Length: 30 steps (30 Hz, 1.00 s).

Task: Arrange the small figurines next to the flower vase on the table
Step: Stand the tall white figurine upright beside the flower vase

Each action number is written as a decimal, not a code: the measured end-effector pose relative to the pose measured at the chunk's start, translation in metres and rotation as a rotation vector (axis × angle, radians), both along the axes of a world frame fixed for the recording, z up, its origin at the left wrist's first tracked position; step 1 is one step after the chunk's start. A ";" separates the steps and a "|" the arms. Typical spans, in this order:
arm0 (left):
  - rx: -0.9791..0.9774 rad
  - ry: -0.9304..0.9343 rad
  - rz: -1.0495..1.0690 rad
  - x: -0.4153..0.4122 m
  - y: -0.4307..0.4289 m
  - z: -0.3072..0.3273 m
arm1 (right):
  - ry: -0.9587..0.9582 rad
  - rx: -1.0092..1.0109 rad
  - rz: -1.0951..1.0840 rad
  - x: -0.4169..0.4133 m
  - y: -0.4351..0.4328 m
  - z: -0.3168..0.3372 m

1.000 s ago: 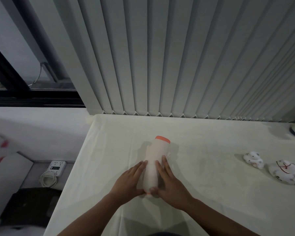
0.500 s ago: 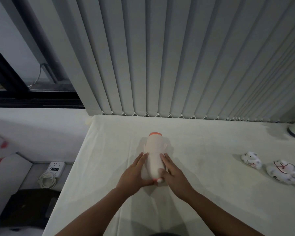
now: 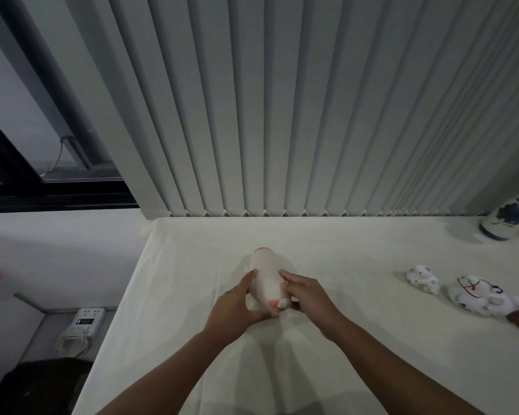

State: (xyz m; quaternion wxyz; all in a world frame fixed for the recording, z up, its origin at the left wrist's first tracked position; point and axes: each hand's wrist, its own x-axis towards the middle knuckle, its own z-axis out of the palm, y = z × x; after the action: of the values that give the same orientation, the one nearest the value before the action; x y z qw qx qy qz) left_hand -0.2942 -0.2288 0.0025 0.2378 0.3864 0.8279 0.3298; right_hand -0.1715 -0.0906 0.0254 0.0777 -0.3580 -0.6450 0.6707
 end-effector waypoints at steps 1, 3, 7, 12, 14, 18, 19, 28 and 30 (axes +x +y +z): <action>0.021 0.011 0.010 0.001 0.000 0.002 | 0.011 -0.020 -0.004 0.002 0.001 0.003; 0.054 0.040 0.021 0.004 0.001 0.005 | 0.028 -0.048 -0.001 0.004 0.004 0.008; 0.082 0.067 0.038 0.005 0.004 0.012 | 0.022 -0.026 0.043 0.008 0.010 0.019; 0.088 0.012 0.059 -0.004 0.007 0.017 | 0.016 0.046 0.096 0.006 0.015 0.020; 0.089 0.003 0.070 -0.010 0.010 0.020 | 0.034 0.051 0.106 0.003 0.015 0.018; 0.099 -0.080 0.064 -0.022 0.020 0.025 | 0.068 0.058 0.099 -0.008 0.017 0.014; 0.098 -0.096 0.055 -0.025 0.023 0.025 | 0.076 0.064 0.100 -0.010 0.018 0.014; 0.131 -0.111 0.018 -0.057 0.050 0.034 | 0.135 0.092 0.107 -0.038 0.028 0.020; 0.134 -0.107 0.008 -0.064 0.054 0.036 | 0.135 0.088 0.097 -0.043 0.031 0.021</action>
State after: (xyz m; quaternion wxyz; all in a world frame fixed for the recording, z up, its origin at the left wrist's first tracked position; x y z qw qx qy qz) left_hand -0.3577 -0.1747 0.0381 0.2540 0.3797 0.7916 0.4059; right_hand -0.2142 -0.0596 0.0467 0.1040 -0.2765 -0.6839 0.6671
